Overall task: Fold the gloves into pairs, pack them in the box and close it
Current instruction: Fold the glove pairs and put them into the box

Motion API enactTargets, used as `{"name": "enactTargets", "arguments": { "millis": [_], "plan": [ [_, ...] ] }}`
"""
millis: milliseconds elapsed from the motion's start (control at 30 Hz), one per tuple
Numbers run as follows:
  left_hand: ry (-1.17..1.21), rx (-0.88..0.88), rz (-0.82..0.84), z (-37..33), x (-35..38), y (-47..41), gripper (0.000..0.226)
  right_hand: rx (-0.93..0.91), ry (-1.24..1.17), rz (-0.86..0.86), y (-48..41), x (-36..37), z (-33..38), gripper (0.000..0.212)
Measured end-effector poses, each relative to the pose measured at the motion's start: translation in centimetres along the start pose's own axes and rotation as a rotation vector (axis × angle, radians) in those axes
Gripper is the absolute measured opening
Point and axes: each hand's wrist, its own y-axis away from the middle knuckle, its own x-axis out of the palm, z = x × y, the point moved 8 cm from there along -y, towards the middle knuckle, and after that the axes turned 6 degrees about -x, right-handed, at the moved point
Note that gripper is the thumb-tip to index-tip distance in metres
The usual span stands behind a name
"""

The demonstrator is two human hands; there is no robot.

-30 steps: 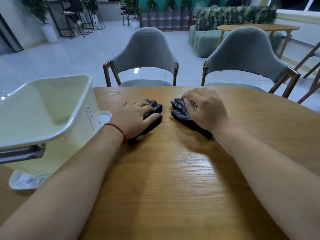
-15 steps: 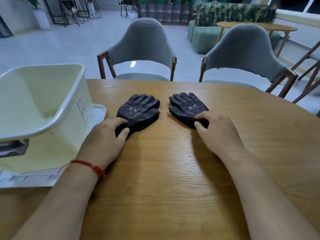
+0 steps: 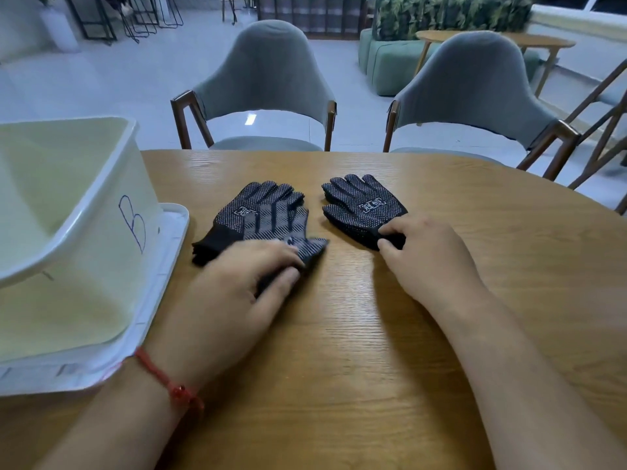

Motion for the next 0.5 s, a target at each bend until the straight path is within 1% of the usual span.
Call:
{"name": "enactTargets", "arguments": {
  "millis": [100,133,200,267,333,433,500],
  "plan": [
    [-0.048,0.187,0.292,-2.4,3.7,1.8,0.022,0.033,-0.023,-0.009,0.0,-0.3,-0.2,0.023],
    [-0.055,0.223,0.353,-2.8,4.4,2.4,0.022,0.046,-0.028,-0.012,0.0,-0.5,-0.3,0.024],
    [-0.040,0.240,0.401,-3.3,4.7,3.1,0.021,0.068,-0.033,-0.013,0.1,-0.8,-0.6,0.024],
    [0.029,0.236,0.394,-3.8,4.3,3.1,0.023,0.081,-0.030,-0.002,0.2,-1.0,-0.8,0.021],
    [0.089,0.196,0.328,-3.4,3.6,2.7,0.023,0.081,-0.011,0.019,0.3,-1.0,-0.6,0.018],
    [0.014,0.061,0.201,-0.9,2.8,2.0,0.026,0.087,0.001,0.018,0.2,-1.1,-0.4,0.013],
    [-0.062,0.007,0.202,0.4,3.0,2.0,0.035,0.089,0.008,0.004,0.1,-1.1,-0.4,0.013]
  ]
}}
